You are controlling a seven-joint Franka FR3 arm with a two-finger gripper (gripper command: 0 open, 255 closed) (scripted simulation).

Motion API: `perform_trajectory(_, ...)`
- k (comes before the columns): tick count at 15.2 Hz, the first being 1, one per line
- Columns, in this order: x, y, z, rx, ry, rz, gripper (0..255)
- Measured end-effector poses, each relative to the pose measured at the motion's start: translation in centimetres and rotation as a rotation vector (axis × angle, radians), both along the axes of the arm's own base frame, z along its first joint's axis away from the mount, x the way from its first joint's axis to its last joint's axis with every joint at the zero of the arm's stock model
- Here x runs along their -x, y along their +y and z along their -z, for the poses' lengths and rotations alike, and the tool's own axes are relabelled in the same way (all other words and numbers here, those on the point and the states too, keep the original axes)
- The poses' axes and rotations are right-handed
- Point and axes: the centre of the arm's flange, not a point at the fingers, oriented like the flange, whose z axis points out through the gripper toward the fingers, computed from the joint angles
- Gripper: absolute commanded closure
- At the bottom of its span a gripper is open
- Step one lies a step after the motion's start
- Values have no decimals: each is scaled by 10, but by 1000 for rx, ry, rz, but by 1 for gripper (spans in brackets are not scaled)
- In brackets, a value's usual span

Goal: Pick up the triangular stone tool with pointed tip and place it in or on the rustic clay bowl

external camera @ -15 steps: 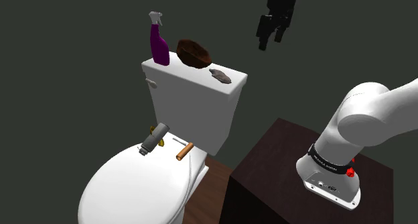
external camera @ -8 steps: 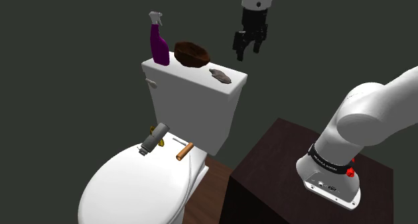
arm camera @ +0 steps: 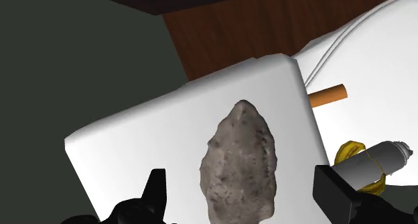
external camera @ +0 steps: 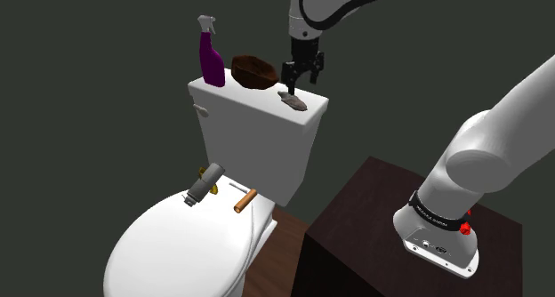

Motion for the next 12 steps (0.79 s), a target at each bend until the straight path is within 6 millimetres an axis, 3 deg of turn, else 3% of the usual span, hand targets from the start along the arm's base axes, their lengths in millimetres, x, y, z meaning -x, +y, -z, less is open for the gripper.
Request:
perform_trajectory(4,-32,-2,29,2,4,18,0)
perform_trajectory(12,-36,-6,67,2,4,21,0)
